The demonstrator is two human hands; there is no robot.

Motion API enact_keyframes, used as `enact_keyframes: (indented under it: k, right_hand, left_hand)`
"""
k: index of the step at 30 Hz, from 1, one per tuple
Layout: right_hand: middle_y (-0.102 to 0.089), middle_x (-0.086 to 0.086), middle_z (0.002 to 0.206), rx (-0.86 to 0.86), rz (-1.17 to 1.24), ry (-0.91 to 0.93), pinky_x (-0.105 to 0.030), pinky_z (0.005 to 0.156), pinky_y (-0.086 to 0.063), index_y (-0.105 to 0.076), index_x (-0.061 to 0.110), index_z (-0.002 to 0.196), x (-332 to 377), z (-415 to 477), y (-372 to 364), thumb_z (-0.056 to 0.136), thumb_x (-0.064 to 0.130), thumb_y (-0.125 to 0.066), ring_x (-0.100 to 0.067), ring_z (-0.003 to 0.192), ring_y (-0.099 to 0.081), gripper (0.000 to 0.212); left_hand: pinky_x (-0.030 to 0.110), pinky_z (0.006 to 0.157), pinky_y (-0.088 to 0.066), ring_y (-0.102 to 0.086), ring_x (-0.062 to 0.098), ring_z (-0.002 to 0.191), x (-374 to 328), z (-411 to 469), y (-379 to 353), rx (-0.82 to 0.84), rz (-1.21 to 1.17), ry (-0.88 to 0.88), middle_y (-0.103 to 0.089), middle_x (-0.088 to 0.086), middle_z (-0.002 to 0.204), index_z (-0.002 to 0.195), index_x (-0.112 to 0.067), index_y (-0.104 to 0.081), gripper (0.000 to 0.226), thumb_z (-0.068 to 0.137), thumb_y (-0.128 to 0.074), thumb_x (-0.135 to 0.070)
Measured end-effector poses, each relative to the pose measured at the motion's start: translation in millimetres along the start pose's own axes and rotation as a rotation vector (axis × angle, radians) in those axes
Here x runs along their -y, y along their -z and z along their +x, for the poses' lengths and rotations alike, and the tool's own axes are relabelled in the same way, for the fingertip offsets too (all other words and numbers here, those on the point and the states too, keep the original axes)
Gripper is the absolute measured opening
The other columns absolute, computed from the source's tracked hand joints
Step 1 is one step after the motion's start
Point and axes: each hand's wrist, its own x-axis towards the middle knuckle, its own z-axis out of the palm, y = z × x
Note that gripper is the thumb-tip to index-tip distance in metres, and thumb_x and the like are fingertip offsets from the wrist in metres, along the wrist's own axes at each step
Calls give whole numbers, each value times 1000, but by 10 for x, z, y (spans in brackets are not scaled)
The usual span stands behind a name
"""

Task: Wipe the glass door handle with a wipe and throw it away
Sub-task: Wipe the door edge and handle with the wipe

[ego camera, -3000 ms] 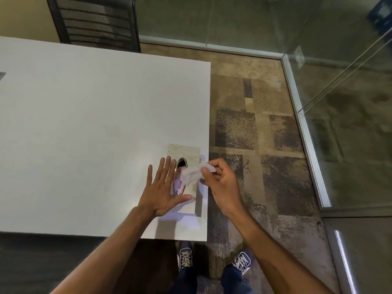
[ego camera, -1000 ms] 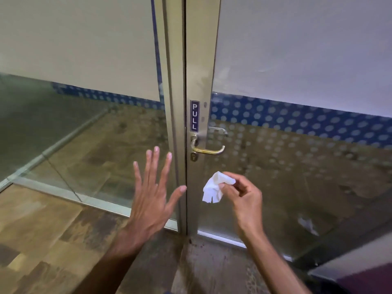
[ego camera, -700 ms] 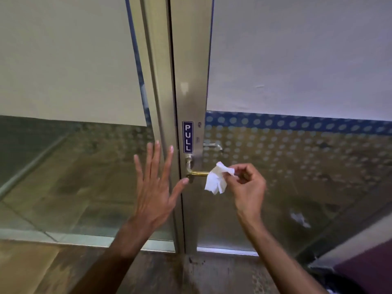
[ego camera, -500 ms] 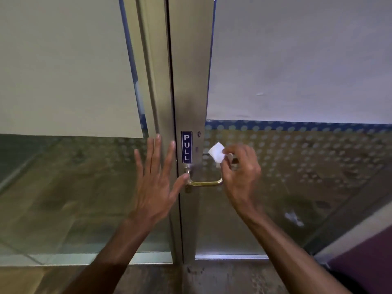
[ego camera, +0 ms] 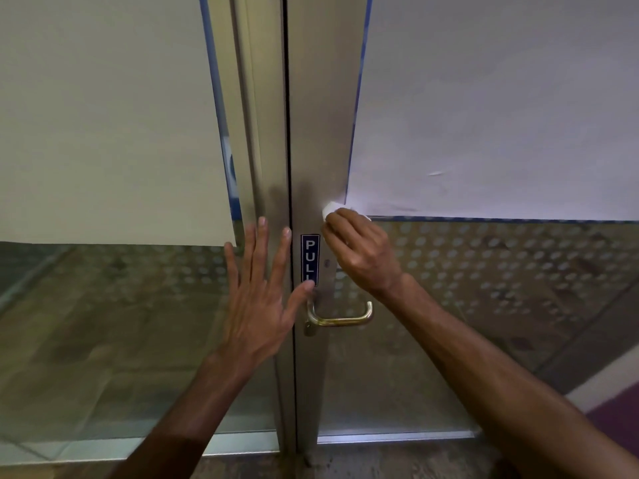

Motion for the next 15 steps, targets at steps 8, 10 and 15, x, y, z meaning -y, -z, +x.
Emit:
enact_keyframes:
  k: [8,10,15]
  right_hand:
    - [-62,-24,136,115,-38,122,-45,105,-51,-65,-6,128,-123,-298,-148,100,3,-61,-35,134,-55,29]
    - [-54,-23,145,140,-28,93,-46,110,-47,-58,-5,136,-126,-375,-145,103,8,-54,-34,140,-48,36]
    - [-41,-19,156,230,-19,35,-52,121,-32,-45,-3,147,-125,-480,-145,108,19,-40,-31,148,-36,45]
  left_hand:
    - [52,131,13,5,32,165,117,115,-150,-46,64,-33,5,14,178,169,-19,-8,80,108,-23,-68]
    - [53,132,12,4,32,165,151,154,-215,-61,78,-50,5,14,178,169,-20,-9,80,108,-24,-68]
    - [54,131,10,8,32,164,262,352,-401,-106,161,-87,8,14,177,169,-19,-9,82,107,-30,-68]
